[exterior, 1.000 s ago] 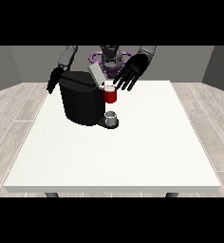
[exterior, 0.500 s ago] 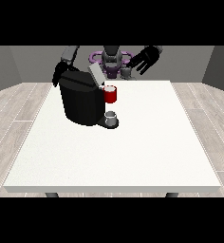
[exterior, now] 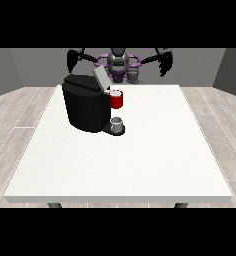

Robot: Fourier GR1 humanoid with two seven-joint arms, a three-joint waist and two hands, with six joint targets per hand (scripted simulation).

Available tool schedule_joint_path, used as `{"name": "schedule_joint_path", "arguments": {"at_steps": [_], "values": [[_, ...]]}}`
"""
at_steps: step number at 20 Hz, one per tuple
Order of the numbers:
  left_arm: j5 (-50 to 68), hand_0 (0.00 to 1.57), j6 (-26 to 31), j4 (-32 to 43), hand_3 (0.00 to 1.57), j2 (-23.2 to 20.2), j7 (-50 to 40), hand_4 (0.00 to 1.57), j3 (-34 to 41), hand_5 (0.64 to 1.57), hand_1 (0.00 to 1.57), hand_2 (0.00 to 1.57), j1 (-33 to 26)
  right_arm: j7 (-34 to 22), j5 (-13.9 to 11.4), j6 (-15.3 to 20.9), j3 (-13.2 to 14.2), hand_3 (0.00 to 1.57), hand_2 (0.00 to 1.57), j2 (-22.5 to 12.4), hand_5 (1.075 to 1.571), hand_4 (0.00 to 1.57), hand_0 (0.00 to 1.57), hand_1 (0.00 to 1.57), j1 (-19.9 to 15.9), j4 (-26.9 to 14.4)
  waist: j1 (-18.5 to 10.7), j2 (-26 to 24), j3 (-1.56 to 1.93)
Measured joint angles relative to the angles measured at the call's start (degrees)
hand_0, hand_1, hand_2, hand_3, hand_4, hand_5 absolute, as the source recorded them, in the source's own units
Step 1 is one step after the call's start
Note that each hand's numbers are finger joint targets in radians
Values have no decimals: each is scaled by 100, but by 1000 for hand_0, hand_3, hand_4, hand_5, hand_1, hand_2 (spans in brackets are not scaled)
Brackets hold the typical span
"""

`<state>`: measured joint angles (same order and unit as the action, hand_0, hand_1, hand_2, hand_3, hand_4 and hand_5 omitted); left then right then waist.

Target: Insert the coffee pod into the coffee machine and close the lid

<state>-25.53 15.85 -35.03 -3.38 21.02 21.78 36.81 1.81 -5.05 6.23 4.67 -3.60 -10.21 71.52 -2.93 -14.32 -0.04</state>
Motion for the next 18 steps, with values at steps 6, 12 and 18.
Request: {"name": "schedule_joint_path", "arguments": {"at_steps": [6,12,18], "values": [[235,0,125,-306,0,183,-222,390,-53,1571,0,0,-477,-175,7,-365,-94,0,0,-301,1571,239,0,0,-250,306,-302,-228,2],[699,0,346,-938,0,276,-471,385,-272,1571,0,0,-773,-420,140,-500,228,0,0,-656,1571,0,0,0,-775,161,-665,-22,5],[1041,0,336,-1664,0,322,-616,383,-703,1571,0,0,-1142,-544,497,-647,598,0,0,-806,1571,186,0,0,-1246,-268,-882,302,5]]}}
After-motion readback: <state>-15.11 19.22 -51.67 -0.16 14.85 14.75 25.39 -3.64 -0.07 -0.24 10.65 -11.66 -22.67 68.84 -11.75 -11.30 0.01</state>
